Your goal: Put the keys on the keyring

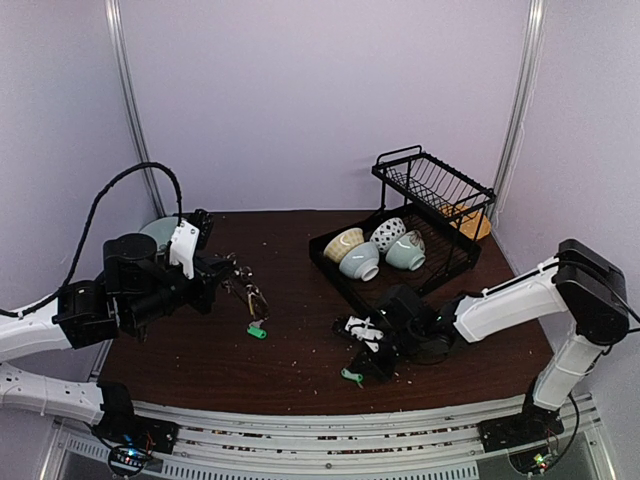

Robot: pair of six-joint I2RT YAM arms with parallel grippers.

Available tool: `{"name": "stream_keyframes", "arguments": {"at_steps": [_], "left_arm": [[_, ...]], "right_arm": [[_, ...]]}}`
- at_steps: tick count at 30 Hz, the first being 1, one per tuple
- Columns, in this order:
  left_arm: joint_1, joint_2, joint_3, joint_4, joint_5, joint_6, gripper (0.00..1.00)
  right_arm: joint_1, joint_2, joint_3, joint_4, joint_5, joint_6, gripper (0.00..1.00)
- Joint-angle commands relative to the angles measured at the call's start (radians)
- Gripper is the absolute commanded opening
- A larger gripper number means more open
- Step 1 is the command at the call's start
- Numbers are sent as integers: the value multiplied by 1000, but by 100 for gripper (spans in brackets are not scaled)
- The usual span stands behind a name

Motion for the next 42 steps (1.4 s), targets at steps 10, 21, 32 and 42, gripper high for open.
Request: {"name": "stream_keyframes", "arguments": {"at_steps": [10,21,32,42], "left_arm": [[2,57,39,105,73,74,0],[-8,75,26,219,215,163,0],[-8,60,2,166,97,85,0],[-8,78,6,168,107,92,0]], "right_arm": [[5,-238,91,-158,74,108,0],[4,-361,173,-257,113,140,0],[-92,-57,229,-318,199,296,32],[-88,103,204,-201,141,364,40]]}}
